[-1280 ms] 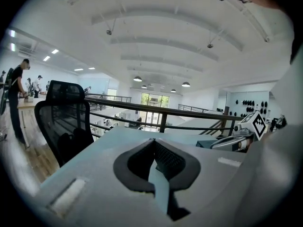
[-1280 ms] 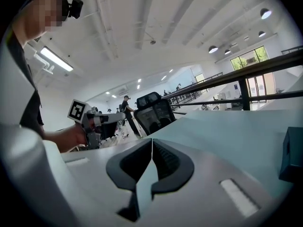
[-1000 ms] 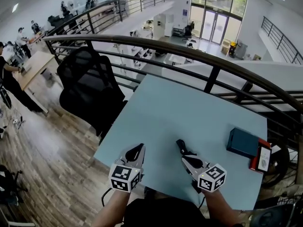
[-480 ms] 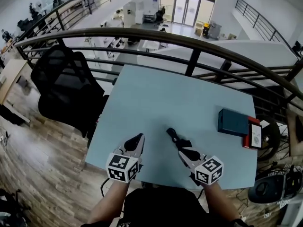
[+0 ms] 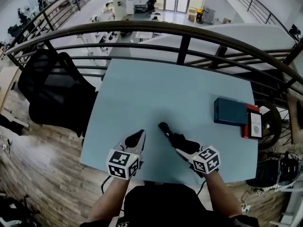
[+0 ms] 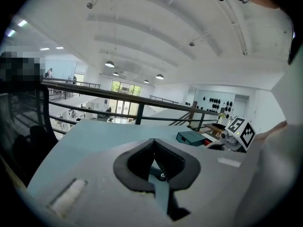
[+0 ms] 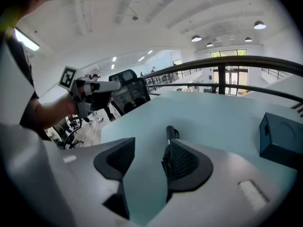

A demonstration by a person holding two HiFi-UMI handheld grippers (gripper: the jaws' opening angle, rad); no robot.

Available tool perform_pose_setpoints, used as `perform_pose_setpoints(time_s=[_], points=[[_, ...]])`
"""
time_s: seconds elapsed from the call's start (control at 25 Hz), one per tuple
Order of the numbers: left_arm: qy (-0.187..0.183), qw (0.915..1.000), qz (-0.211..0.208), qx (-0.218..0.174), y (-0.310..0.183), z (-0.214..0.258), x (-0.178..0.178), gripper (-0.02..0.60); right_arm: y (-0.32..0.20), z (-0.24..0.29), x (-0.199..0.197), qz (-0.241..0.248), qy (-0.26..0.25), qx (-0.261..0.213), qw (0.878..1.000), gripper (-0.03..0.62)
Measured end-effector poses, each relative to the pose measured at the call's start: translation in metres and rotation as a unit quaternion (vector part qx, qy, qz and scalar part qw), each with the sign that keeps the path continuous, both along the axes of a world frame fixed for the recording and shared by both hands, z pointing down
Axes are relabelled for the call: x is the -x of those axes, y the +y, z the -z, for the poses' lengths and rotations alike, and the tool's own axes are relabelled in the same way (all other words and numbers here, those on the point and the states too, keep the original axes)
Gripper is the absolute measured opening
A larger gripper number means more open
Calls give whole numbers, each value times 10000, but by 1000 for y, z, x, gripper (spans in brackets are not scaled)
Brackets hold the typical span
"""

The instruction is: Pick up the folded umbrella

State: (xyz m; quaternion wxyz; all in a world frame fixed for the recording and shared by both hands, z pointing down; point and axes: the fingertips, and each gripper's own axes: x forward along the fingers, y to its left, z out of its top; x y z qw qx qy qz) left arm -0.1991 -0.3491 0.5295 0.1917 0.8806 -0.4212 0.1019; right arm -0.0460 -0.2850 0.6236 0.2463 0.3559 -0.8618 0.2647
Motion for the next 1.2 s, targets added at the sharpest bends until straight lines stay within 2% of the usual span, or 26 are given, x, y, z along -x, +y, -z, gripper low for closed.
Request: perform_pose_setpoints(time_s=[0.4, 0.56, 0.84, 1.2], points=[[-83, 9994, -32, 335, 9, -30, -12, 6, 2, -75, -27, 81, 763, 881, 9931, 337], [-62, 9993, -1, 379, 9, -36, -10, 6, 1, -94, -26, 151, 986, 1030, 9897, 365], [-13, 9989, 42, 471, 9, -48, -7, 6, 2, -119, -29, 295, 1261, 1396, 9817, 379], [82, 9985, 80, 532, 9, -51, 1, 6, 5, -150, -27, 655, 1993, 1773, 9615, 360]])
